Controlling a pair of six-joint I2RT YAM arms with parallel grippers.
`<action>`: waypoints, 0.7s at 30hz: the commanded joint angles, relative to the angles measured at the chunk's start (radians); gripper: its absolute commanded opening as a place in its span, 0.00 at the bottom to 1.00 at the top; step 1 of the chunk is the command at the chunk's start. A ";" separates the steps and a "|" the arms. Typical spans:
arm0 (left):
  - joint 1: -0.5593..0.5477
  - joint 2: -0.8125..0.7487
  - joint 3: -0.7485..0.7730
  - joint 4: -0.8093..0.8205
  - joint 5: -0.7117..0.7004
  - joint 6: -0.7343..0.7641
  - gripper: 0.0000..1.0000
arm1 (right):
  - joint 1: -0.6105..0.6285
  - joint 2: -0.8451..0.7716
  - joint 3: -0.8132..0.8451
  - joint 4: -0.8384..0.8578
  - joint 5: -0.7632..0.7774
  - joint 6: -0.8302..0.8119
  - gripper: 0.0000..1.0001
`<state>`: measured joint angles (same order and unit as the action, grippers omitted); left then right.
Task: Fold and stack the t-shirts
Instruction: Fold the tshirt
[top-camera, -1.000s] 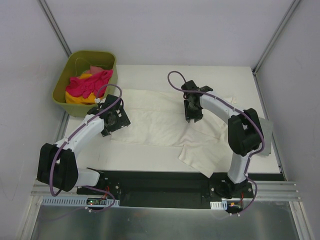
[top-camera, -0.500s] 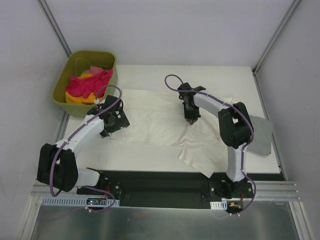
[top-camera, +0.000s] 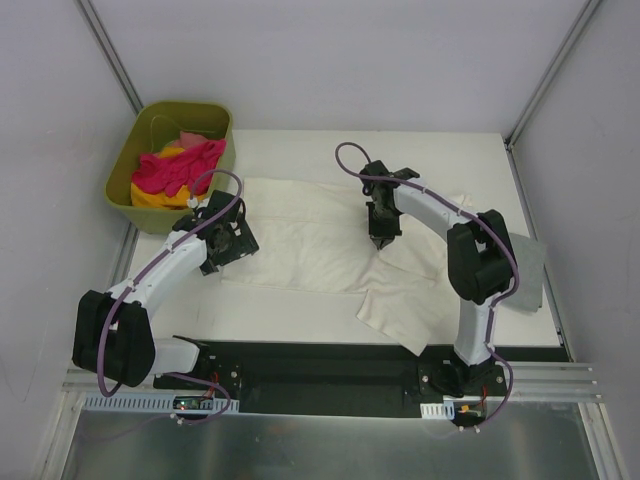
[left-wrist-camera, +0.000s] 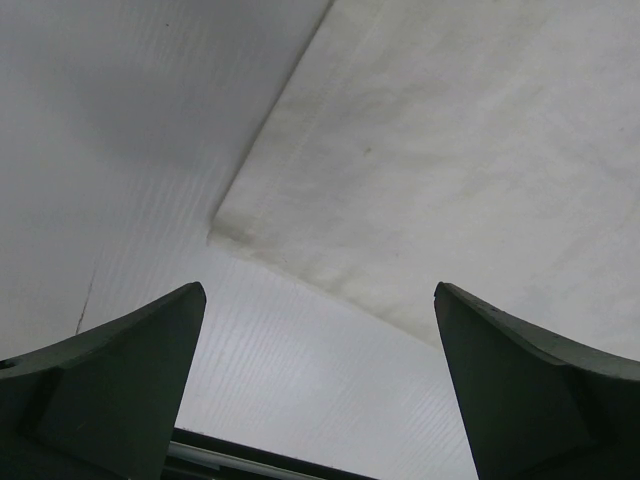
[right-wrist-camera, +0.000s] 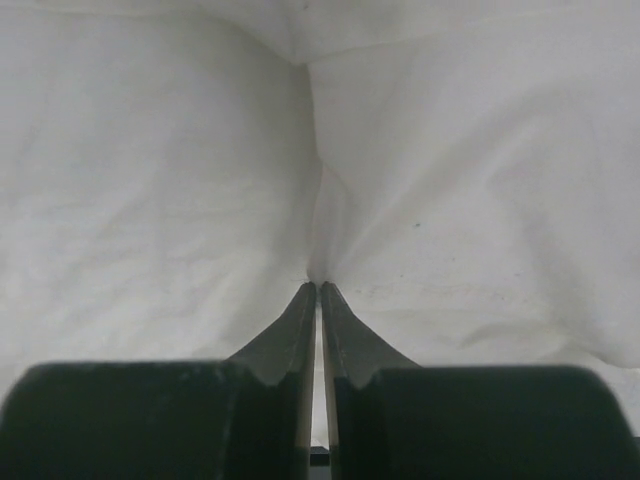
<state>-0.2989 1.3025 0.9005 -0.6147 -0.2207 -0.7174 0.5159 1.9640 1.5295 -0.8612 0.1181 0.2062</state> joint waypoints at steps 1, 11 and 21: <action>0.014 -0.011 -0.006 -0.026 -0.019 0.007 0.99 | 0.006 -0.036 0.011 -0.042 -0.078 0.036 0.09; 0.014 -0.026 -0.018 -0.048 -0.020 0.007 0.99 | 0.004 -0.054 0.000 -0.035 -0.094 0.001 0.68; 0.032 -0.117 -0.149 -0.083 -0.019 -0.083 0.99 | 0.024 -0.422 -0.339 0.108 -0.069 -0.125 0.97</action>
<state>-0.2859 1.2480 0.8074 -0.6460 -0.2199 -0.7349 0.5285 1.7084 1.2911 -0.7956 0.0353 0.1295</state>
